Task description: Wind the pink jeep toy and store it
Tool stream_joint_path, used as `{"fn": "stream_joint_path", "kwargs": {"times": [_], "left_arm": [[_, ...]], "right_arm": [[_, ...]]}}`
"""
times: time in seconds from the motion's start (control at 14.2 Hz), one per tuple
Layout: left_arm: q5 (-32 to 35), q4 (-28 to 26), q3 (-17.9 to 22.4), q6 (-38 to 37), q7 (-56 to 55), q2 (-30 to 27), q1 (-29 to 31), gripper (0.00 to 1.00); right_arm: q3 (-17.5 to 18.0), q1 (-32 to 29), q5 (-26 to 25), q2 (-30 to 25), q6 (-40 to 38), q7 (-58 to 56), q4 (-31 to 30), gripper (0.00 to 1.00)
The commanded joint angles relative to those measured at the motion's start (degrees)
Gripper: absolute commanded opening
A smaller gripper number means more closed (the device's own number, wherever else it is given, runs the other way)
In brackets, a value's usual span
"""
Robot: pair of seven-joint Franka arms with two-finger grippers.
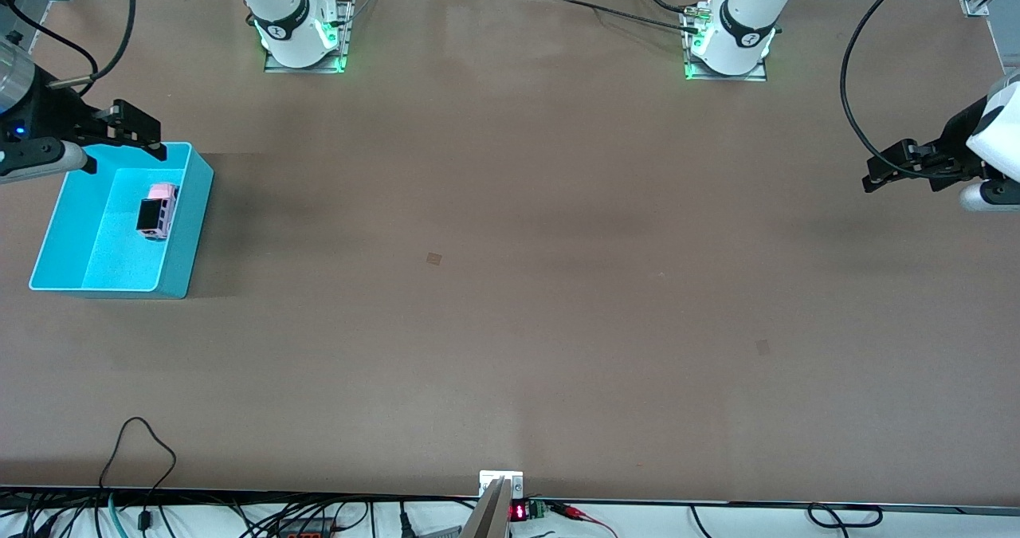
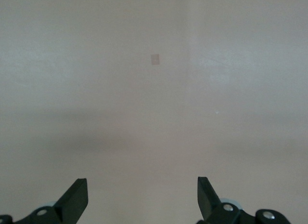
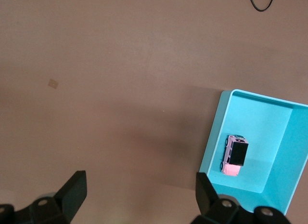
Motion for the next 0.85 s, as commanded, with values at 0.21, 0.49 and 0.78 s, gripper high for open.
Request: {"fn": "stream_joint_path", "kwargs": {"times": [0.21,0.49,0.78], "left_arm": [[1.56,-2.05,-0.94,0.65,0.25,-2.61,-0.34,1.0],[1.47,-3.55,-1.03,1.01,-0.28,-3.49,-0.17,1.0],[1.47,-3.9,-1.03,1.45,-0.46,-3.67,-0.17,1.0]], "right_arm": [[-1.09,0.6,-2.93,0.76,-0.98,0.86,0.93,1.0],[-0.92,0.43,-3.39,0.76,-1.07,5.15,0.93,1.0],[-0.92,0.26,-3.3,0.76,-0.98,5.34,0.93,1.0]]}}
